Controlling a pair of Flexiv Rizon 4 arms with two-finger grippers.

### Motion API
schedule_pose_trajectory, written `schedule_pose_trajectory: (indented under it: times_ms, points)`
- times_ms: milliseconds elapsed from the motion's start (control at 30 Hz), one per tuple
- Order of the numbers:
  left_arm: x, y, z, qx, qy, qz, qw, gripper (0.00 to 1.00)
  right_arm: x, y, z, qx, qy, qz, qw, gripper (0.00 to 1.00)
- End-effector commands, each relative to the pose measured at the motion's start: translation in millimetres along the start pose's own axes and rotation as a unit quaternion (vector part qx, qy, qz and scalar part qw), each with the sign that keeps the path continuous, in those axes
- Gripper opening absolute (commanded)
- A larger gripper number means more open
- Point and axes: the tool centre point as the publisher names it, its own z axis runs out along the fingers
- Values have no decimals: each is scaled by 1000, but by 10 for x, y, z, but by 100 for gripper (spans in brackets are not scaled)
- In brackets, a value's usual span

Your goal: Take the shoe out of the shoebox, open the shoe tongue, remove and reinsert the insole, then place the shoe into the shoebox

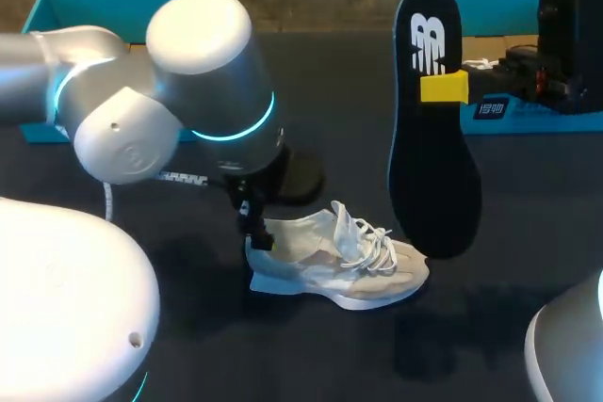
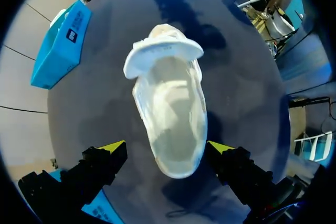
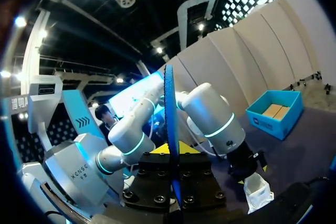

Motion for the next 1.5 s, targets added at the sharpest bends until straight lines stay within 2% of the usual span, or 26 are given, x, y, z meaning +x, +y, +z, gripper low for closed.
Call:
schedule_pose_trajectory:
  times_ms: [33,167,333,500,667,767,800,833,867,900,933,1233,1500]
  points:
    - [-153,-183,195,0,3,-3,1000,100,-30,28,22,3,2,1,1000,0]
    - [-318,-334,346,-2,-4,-16,1000,100,-30,28,22,3,2,1,1000,0]
    - [-434,-463,517,-2,3,-21,1000,100,-30,28,22,3,2,1,1000,0]
    - [-417,-520,648,-6,14,-24,1000,100,-30,28,22,3,2,1,1000,0]
    - [-388,-493,738,-11,22,-30,999,100,-30,28,22,3,2,1,1000,0]
    - [-371,-466,746,-11,23,-35,999,87,-30,28,22,3,2,1,1000,0]
    - [-370,-457,747,-11,23,-38,999,79,-30,28,22,3,2,1,1000,0]
    - [-367,-450,748,-11,24,-39,999,65,-30,28,22,3,2,1,1000,0]
    - [-363,-443,747,-11,24,-42,999,45,-30,28,22,3,2,1,1000,0]
    - [-357,-437,746,-12,24,-44,999,9,-30,28,22,3,2,1,1000,0]
    - [-348,-431,741,-11,23,-45,999,0,-30,28,22,3,2,1,1000,0]
    - [-303,-420,680,-6,16,-42,999,0,-30,28,22,3,2,1,1000,0]
    - [-275,-425,427,32,18,14,999,0,-30,28,22,3,2,1,1000,0]
